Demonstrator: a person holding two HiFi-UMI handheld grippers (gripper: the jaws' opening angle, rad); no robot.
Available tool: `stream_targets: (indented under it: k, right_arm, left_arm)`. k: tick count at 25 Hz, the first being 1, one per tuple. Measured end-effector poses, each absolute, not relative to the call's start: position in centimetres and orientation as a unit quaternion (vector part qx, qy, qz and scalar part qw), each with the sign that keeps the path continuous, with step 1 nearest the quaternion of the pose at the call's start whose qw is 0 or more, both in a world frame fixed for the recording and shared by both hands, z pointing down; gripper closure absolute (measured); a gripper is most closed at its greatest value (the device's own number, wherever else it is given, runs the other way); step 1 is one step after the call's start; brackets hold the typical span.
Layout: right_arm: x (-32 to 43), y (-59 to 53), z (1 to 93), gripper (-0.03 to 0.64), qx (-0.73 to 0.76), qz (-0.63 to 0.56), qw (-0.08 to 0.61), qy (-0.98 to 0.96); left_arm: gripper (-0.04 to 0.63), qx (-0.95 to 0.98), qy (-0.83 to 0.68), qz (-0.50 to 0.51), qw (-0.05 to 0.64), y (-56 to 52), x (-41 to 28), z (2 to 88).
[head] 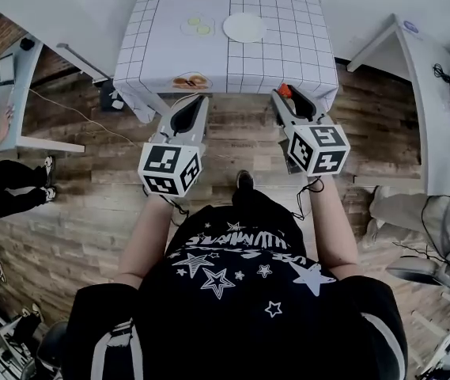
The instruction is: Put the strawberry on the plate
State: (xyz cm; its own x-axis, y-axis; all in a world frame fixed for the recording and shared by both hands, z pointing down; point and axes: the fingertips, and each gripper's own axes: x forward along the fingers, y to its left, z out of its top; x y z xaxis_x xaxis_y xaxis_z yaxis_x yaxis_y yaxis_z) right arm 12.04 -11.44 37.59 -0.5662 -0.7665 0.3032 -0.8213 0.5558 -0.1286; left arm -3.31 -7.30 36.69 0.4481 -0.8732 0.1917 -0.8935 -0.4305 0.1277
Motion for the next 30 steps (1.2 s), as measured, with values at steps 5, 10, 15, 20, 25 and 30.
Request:
stream_targets:
  k: [5, 10, 15, 20, 25, 30]
  right_arm:
    - [13.3, -16.3, 37.8, 0.46, 0.436, 0.13, 0.113, -0.883]
    - [13.1, -19.9, 38.9, 0.46, 0.409, 0.133, 0.119, -0.895]
    - [12.8, -22.4, 39.6, 0.46, 0.386, 0.13, 0.125, -0.905]
    - [12.5, -23.9, 39.4, 0.46, 0.376, 0.132, 0.122, -0.909]
    - [12.1, -24.5, 40.0, 0.46, 0.374, 0.138, 0.124, -0.909]
    - [11.7, -25.7, 40.8, 0.46, 0.378, 0.137, 0.131, -0.906]
  left_arm:
    - [0.586, 0.838, -0.534, 0.051, 0.103, -11.3, -1.8, 36.6]
    - [0.586, 0.822, -0.556, 0.056, 0.107, -14.2, -1.6, 37.4]
    - [0.586, 0.808, -0.577, 0.052, 0.105, -16.4, -1.6, 37.7]
    - [0.586, 0.803, -0.583, 0.056, 0.107, -17.3, -1.2, 37.6]
    - [0.586, 0.802, -0.585, 0.056, 0.107, -18.1, -1.5, 37.7]
    - [0.586, 0.805, -0.58, 0.056, 0.11, -20.3, -2.0, 38.5]
